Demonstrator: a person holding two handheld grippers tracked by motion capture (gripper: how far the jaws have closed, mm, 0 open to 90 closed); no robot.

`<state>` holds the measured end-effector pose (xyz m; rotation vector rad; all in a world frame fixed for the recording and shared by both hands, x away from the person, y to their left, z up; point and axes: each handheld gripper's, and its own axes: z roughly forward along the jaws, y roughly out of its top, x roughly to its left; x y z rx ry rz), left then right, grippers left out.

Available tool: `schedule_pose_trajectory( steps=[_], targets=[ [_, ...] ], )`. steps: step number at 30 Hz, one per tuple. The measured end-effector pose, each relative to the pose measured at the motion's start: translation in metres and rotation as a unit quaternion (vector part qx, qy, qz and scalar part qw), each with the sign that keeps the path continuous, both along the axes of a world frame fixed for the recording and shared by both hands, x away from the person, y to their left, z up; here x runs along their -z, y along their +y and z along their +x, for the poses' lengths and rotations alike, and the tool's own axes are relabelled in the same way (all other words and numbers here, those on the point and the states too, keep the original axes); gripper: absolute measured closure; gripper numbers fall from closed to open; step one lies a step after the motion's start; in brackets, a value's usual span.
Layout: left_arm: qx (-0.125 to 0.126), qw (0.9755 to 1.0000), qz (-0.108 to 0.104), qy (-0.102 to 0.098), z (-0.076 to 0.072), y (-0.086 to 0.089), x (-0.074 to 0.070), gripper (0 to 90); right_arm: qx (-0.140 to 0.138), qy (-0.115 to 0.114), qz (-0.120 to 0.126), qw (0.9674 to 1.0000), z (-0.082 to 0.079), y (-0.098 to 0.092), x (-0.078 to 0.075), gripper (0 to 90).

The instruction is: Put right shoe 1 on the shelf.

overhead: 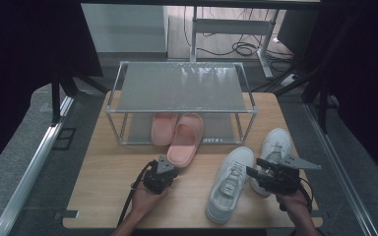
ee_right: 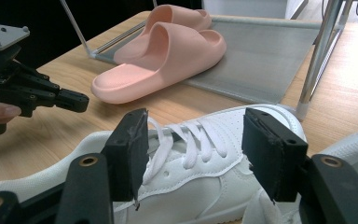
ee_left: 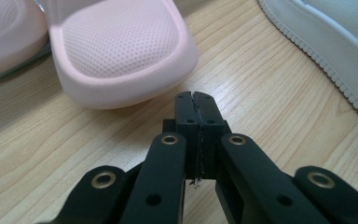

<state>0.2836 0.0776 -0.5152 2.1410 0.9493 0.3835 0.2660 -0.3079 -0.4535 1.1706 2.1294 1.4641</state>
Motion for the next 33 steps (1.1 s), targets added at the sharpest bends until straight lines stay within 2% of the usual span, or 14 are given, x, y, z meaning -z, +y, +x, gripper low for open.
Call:
schedule_pose_trajectory(
  steps=[8, 20, 33],
  targets=[
    [-0.003, 1.0000, 0.000, 0.000, 0.004, 0.000, -0.002, 90.0, -0.001, 0.000, -0.001, 1.0000, 0.000, 0.001, 0.001, 41.3],
    [-0.001, 1.0000, 0.006, 0.003, 0.014, -0.009, 0.000, 90.0, 0.002, 0.000, 0.000, 1.0000, 0.000, 0.000, 0.000, 41.4],
    [-0.003, 1.0000, 0.006, 0.006, 0.034, -0.025, 0.000, 90.0, 0.000, 0.000, -0.001, 1.0000, 0.001, 0.000, 0.001, 41.4]
  ],
)
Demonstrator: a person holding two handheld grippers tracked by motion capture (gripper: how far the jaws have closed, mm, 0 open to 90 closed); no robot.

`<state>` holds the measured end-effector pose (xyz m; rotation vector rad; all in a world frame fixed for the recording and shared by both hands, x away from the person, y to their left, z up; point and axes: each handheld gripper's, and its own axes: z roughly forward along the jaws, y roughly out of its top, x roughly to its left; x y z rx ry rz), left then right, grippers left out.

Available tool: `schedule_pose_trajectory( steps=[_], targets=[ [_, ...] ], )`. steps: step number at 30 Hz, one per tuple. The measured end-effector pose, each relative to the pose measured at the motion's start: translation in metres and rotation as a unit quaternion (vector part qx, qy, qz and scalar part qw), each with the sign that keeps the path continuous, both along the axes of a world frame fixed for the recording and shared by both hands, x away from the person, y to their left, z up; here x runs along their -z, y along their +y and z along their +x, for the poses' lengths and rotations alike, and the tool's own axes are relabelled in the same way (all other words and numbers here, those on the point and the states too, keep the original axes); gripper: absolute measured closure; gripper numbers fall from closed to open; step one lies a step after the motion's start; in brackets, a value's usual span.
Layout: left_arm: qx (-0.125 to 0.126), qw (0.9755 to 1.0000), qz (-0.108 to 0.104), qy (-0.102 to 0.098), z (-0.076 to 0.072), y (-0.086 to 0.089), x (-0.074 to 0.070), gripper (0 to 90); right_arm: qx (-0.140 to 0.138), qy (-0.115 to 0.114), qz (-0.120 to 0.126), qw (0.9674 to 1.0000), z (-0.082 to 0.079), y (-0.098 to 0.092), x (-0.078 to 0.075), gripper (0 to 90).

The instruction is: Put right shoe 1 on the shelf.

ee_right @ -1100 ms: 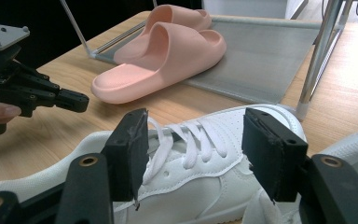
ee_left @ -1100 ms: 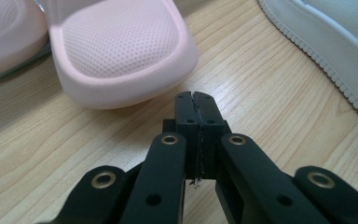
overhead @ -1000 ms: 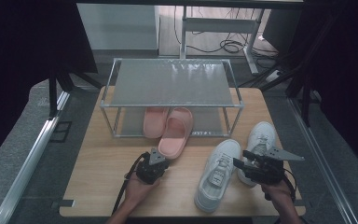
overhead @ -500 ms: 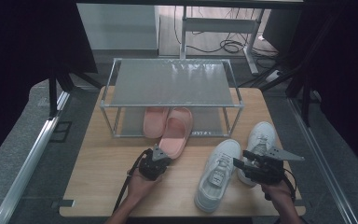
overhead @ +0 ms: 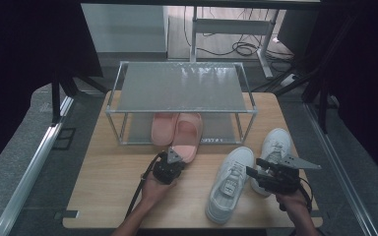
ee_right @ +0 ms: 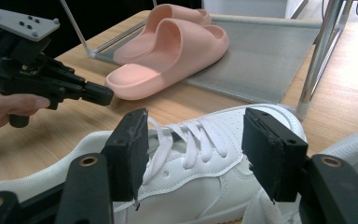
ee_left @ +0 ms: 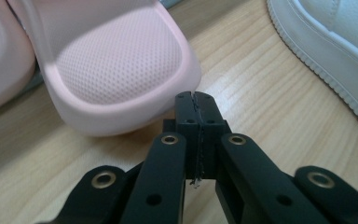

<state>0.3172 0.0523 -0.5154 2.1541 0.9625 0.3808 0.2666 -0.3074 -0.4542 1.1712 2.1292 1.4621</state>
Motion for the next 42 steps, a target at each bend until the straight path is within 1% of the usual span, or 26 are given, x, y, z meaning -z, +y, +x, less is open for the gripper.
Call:
schedule_pose_trajectory(
  steps=[1, 3, 13, 16, 24, 28, 33, 36, 41, 42],
  targets=[
    [-0.002, 1.0000, -0.004, -0.001, 0.002, -0.002, 0.000, 90.0, 0.000, 0.001, 0.000, 1.0000, 0.000, 0.000, 0.000, 41.3],
    [-0.001, 1.0000, 0.000, -0.002, 0.005, -0.003, -0.001, 90.0, 0.000, 0.000, 0.000, 1.0000, 0.000, 0.000, 0.000, 41.3],
    [-0.008, 0.9999, -0.007, 0.002, 0.017, -0.009, 0.000, 90.0, -0.002, 0.001, 0.000, 1.0000, 0.000, 0.000, 0.000, 41.4],
    [-0.006, 1.0000, -0.001, 0.004, 0.023, -0.012, 0.000, 90.0, -0.003, -0.001, -0.001, 1.0000, 0.000, 0.001, 0.000, 41.4],
    [-0.011, 0.9999, -0.002, 0.007, 0.034, -0.021, 0.001, 90.0, -0.004, -0.003, 0.000, 1.0000, -0.002, 0.001, -0.002, 41.4],
    [-0.014, 0.9999, -0.001, 0.003, 0.040, -0.025, 0.000, 90.0, -0.005, -0.004, 0.000, 1.0000, -0.002, 0.002, -0.002, 41.4],
    [-0.018, 0.9998, -0.001, 0.005, 0.047, -0.029, 0.000, 90.0, -0.005, -0.003, 0.001, 1.0000, -0.002, 0.001, -0.002, 41.4],
    [-0.021, 0.9998, 0.003, 0.004, 0.050, -0.031, 0.000, 90.0, -0.005, -0.003, 0.001, 1.0000, -0.002, 0.001, -0.002, 41.4],
    [-0.026, 0.9996, 0.000, 0.002, 0.055, -0.031, 0.002, 90.0, -0.004, -0.003, 0.001, 1.0000, -0.002, 0.001, -0.002, 41.4],
    [-0.027, 0.9996, 0.004, 0.001, 0.057, -0.031, 0.002, 90.0, -0.004, -0.003, 0.001, 1.0000, -0.002, 0.000, -0.002, 41.4]
  ],
)
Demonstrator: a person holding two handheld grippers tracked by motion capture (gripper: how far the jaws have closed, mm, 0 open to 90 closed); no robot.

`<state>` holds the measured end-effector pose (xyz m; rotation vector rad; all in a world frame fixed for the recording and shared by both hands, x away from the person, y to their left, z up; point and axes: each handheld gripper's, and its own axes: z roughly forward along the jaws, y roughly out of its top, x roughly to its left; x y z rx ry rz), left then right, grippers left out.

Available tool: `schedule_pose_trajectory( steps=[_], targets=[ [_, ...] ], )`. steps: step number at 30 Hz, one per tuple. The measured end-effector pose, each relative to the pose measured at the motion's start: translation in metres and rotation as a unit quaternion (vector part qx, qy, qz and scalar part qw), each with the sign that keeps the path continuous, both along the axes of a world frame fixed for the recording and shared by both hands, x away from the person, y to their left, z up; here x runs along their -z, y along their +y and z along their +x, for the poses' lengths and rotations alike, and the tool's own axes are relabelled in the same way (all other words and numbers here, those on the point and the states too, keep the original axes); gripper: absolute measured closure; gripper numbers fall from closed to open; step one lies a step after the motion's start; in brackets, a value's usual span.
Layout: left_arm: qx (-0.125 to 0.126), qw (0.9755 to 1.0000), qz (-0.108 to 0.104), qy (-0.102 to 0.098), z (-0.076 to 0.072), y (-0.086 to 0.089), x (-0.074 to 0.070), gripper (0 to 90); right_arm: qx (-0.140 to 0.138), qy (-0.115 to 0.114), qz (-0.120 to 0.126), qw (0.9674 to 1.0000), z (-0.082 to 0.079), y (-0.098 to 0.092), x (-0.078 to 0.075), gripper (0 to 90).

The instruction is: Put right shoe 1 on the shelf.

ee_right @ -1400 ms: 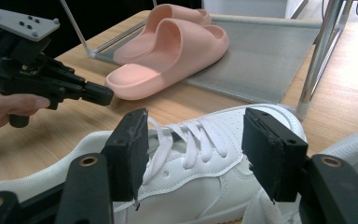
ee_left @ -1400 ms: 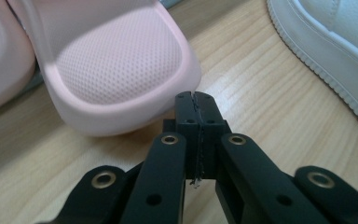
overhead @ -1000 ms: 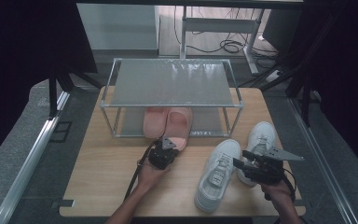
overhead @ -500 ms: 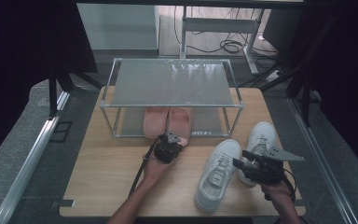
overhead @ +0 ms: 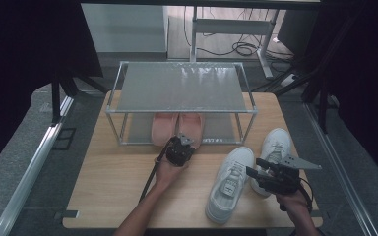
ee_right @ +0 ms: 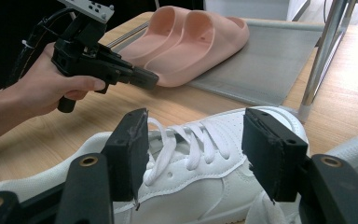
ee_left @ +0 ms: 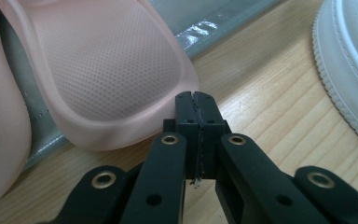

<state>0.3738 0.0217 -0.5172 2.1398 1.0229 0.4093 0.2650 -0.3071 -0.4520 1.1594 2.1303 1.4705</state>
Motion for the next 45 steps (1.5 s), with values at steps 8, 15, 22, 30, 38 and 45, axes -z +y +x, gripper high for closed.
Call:
schedule_pose_trajectory(
  steps=[8, 15, 22, 30, 38, 45],
  targets=[
    [-0.003, 0.9999, 0.010, -0.002, 0.008, -0.002, 0.000, 90.0, -0.001, 0.000, 0.000, 1.0000, 0.000, 0.000, 0.000, 41.4],
    [-0.005, 0.9999, 0.012, -0.003, 0.012, -0.002, 0.000, 90.0, 0.000, 0.000, 0.000, 1.0000, 0.000, -0.001, 0.000, 41.4],
    [-0.014, 0.9998, 0.006, -0.010, 0.016, -0.004, 0.003, 90.0, 0.000, 0.001, 0.000, 1.0000, 0.000, -0.001, 0.000, 41.4],
    [-0.016, 0.9998, 0.005, -0.014, 0.020, -0.003, 0.005, 90.0, 0.000, 0.000, -0.002, 1.0000, 0.000, -0.001, 0.000, 41.4],
    [-0.015, 0.9998, 0.006, -0.012, 0.018, -0.005, 0.005, 87.3, 0.002, 0.001, 0.000, 1.0000, 0.000, -0.001, 0.001, 41.4],
    [0.001, 0.9995, -0.005, -0.033, -0.005, 0.007, -0.003, 82.6, 0.002, 0.002, 0.000, 1.0000, 0.000, -0.002, 0.001, 41.5]
  ],
)
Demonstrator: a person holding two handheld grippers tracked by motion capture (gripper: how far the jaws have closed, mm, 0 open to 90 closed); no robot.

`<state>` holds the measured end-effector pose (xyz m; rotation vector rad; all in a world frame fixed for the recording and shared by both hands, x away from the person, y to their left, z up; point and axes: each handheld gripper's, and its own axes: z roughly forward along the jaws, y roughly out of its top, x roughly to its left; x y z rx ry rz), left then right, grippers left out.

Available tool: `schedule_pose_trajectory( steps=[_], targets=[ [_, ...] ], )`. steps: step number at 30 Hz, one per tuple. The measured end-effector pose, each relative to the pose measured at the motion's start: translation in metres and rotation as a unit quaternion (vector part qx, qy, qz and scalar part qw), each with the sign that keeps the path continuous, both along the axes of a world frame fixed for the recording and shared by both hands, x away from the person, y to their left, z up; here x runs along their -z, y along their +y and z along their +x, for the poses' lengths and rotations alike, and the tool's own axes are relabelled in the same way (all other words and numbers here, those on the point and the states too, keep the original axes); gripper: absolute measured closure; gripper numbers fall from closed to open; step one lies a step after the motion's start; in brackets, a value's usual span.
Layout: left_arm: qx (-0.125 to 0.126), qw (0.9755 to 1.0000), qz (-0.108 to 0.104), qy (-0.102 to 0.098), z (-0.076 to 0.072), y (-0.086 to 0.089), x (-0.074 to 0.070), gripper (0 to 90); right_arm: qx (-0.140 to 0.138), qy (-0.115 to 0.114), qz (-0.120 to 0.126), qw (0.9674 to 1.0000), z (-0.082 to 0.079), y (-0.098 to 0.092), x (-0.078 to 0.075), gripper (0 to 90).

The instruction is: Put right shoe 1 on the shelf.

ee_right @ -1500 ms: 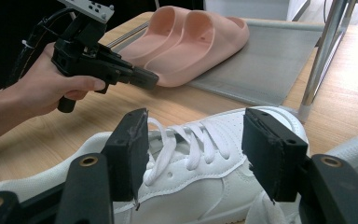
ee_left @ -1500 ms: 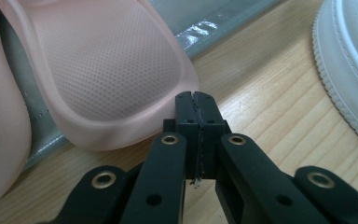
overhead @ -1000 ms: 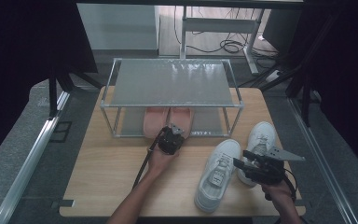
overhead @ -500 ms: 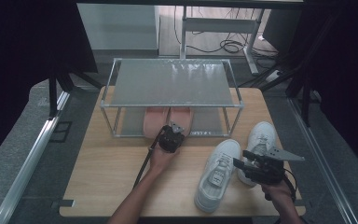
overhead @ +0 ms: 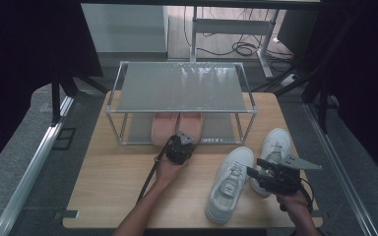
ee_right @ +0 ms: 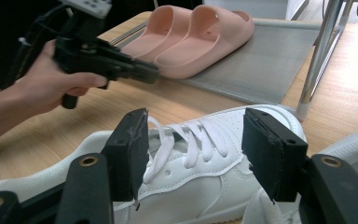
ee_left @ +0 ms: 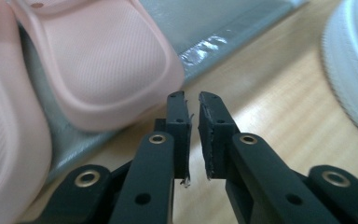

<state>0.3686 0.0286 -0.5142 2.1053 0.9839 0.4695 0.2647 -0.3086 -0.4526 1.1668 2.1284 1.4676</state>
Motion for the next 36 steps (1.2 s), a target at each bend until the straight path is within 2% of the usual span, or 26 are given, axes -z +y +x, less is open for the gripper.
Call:
schedule_pose_trajectory(
  steps=[8, 11, 18, 26, 36],
  targets=[
    [0.005, 0.9999, -0.015, 0.006, -0.021, 0.024, -0.002, 76.4, -0.005, 0.000, -0.005, 1.0000, 0.000, 0.005, 0.001, 41.4],
    [0.003, 0.9995, -0.029, 0.010, -0.033, 0.035, -0.004, 74.7, -0.007, 0.000, -0.006, 1.0000, 0.000, 0.007, 0.002, 41.4],
    [0.006, 0.9993, -0.032, 0.018, -0.050, 0.051, -0.004, 69.4, -0.006, 0.000, -0.006, 1.0000, 0.001, 0.007, 0.002, 41.7],
    [0.010, 0.9990, -0.038, 0.020, -0.071, 0.067, -0.006, 68.1, -0.009, 0.003, -0.007, 0.9999, 0.000, 0.008, 0.002, 44.2],
    [0.005, 0.9988, -0.042, 0.025, -0.084, 0.080, -0.004, 66.0, -0.017, 0.005, -0.013, 0.9998, 0.000, 0.011, 0.003, 51.1]
  ],
)
